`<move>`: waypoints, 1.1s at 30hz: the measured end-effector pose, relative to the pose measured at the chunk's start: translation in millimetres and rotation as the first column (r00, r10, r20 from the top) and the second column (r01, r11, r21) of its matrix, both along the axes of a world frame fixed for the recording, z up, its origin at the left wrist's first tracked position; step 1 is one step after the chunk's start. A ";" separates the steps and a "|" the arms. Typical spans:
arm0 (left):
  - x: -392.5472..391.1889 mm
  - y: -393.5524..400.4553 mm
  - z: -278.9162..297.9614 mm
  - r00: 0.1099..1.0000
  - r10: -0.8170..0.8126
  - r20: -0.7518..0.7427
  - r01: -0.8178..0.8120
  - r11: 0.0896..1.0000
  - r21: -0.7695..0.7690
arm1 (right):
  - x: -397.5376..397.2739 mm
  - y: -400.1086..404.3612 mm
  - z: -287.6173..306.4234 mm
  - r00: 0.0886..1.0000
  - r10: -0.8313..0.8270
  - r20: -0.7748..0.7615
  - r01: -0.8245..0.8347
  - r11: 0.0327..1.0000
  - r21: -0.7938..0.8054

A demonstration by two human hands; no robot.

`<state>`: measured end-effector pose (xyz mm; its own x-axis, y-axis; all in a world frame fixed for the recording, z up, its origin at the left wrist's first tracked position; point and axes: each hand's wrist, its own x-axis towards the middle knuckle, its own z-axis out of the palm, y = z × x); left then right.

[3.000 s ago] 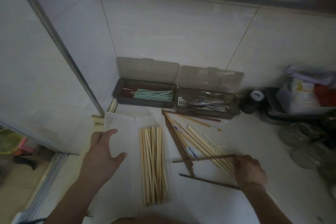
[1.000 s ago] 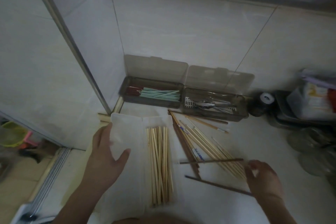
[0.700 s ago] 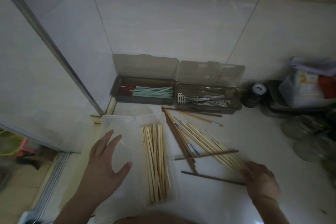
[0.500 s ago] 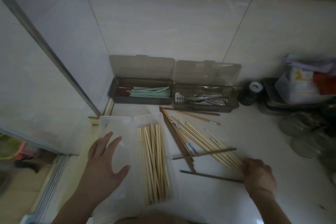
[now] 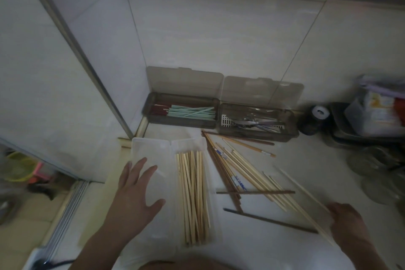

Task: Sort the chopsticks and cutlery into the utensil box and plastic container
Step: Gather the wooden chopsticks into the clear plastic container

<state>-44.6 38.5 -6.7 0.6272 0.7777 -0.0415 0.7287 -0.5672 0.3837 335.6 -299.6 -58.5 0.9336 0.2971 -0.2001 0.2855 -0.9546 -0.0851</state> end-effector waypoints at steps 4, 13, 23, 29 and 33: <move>-0.5 1.3 -2.9 1.000 -0.014 0.005 0.014 0.999 0.041 | 3.1 9.3 28.4 0.985 -0.159 -0.065 0.165 0.980 0.112; 2.6 1.3 10.0 0.929 0.193 0.315 -0.150 0.976 -0.157 | -152.7 170.6 106.0 0.852 0.478 -0.212 -0.054 0.484 0.873; 3.7 -0.7 18.0 0.724 0.293 0.625 -0.053 0.927 -0.372 | -218.1 228.1 59.6 0.444 0.882 -0.158 -0.895 0.432 -0.108; 4.3 -1.1 16.7 0.744 0.276 0.609 -0.079 0.941 -0.330 | -213.7 221.4 50.1 0.360 0.927 -0.108 -0.930 0.349 -0.114; 5.1 1.0 16.7 0.702 0.293 0.649 -0.041 0.926 -0.374 | -176.9 197.3 52.2 0.462 0.841 0.282 -0.844 0.318 0.433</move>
